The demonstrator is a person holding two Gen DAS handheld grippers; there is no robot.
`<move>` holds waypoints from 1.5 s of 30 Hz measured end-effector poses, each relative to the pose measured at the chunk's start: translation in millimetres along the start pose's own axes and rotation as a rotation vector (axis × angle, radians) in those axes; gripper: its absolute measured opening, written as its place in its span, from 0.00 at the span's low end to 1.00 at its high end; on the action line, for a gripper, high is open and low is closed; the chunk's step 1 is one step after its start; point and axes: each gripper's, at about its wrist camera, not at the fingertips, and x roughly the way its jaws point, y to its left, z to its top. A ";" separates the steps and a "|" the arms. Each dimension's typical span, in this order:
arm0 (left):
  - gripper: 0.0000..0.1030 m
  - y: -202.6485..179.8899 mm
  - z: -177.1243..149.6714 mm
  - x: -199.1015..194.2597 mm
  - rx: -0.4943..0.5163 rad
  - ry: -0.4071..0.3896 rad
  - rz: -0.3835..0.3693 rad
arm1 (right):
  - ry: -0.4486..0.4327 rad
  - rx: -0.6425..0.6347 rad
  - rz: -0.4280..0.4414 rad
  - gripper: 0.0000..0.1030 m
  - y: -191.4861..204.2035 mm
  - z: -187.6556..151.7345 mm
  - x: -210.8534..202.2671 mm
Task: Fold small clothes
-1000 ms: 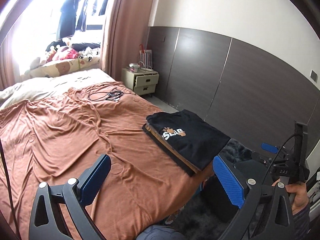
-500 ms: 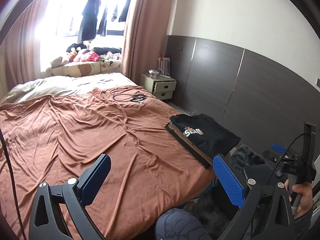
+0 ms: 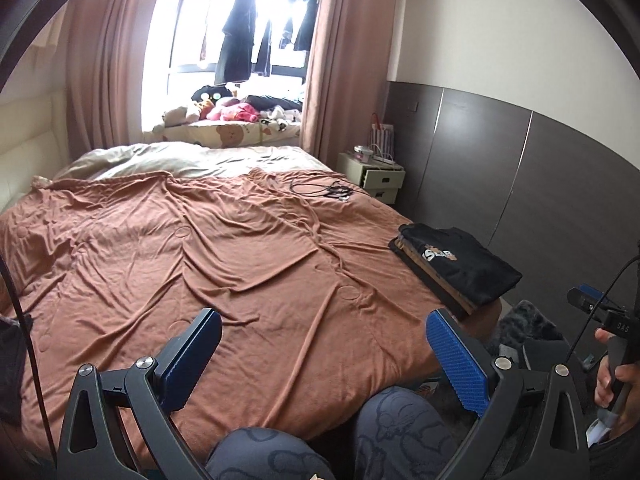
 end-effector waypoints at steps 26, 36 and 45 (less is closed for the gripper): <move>1.00 34.0 -94.5 -40.6 -0.042 -0.035 0.106 | 0.030 -0.016 0.032 1.00 39.9 -70.6 -0.8; 1.00 37.5 -104.9 -43.2 -0.057 -0.033 0.111 | 0.051 -0.026 0.034 1.00 49.4 -81.0 6.2; 1.00 37.3 -106.3 -43.0 -0.055 -0.033 0.116 | 0.046 -0.030 0.021 1.00 52.5 -82.2 0.8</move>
